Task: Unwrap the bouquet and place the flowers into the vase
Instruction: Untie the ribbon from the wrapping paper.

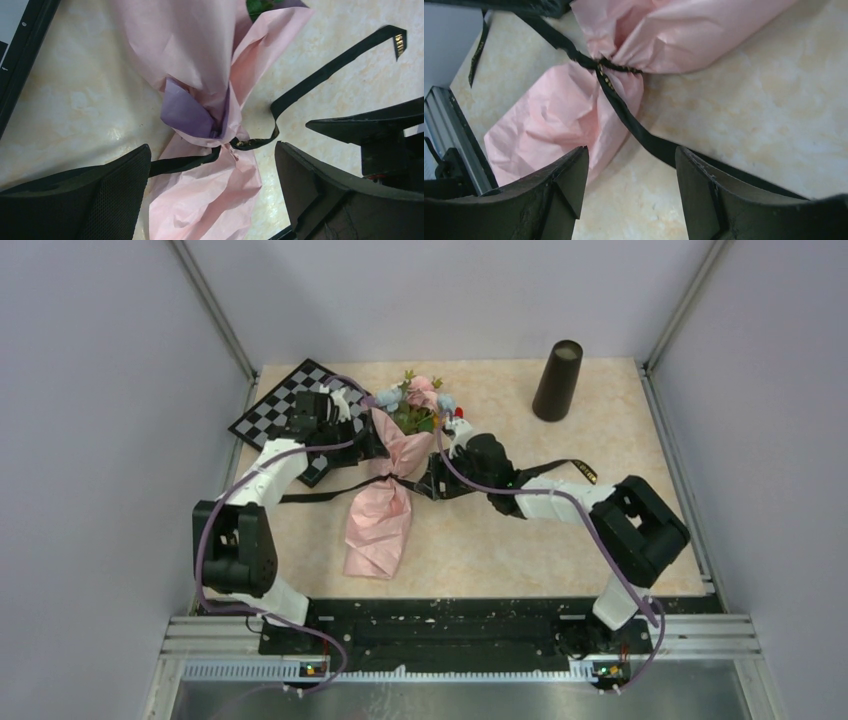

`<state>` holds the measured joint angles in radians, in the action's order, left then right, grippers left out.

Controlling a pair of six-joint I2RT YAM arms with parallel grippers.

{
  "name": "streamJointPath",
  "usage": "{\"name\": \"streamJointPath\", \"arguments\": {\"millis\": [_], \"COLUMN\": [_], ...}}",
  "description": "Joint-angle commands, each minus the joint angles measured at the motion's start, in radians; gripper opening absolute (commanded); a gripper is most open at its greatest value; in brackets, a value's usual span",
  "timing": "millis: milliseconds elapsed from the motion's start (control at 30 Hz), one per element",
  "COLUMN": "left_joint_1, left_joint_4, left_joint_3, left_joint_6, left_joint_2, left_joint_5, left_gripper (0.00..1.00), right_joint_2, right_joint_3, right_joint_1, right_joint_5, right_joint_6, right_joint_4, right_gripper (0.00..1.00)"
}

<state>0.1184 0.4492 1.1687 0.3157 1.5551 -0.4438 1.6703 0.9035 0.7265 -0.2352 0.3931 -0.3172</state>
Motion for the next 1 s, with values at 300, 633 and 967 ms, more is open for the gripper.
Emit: {"name": "streamJointPath", "arguments": {"millis": [300,633,967], "left_joint_1": [0.002,0.003,0.004], "left_joint_4": [0.009,0.013,0.031], "left_joint_3": [0.025,0.031,0.038], "left_joint_6": [-0.007,-0.007,-0.018], "left_joint_2": [0.066,0.119,0.149], "left_joint_5": [0.027,0.021,0.049], "left_gripper": [0.96,0.74,0.49], "right_joint_2": [0.186,0.246,0.184], "right_joint_3": [0.195,0.248,0.230], "right_joint_1": [0.034,0.036,0.036], "right_joint_5": [-0.054,-0.063,0.026], "right_joint_6": [-0.041,-0.064,-0.053], "right_joint_4": [-0.062,-0.030,0.041], "right_gripper": [0.65,0.40,0.00]}}
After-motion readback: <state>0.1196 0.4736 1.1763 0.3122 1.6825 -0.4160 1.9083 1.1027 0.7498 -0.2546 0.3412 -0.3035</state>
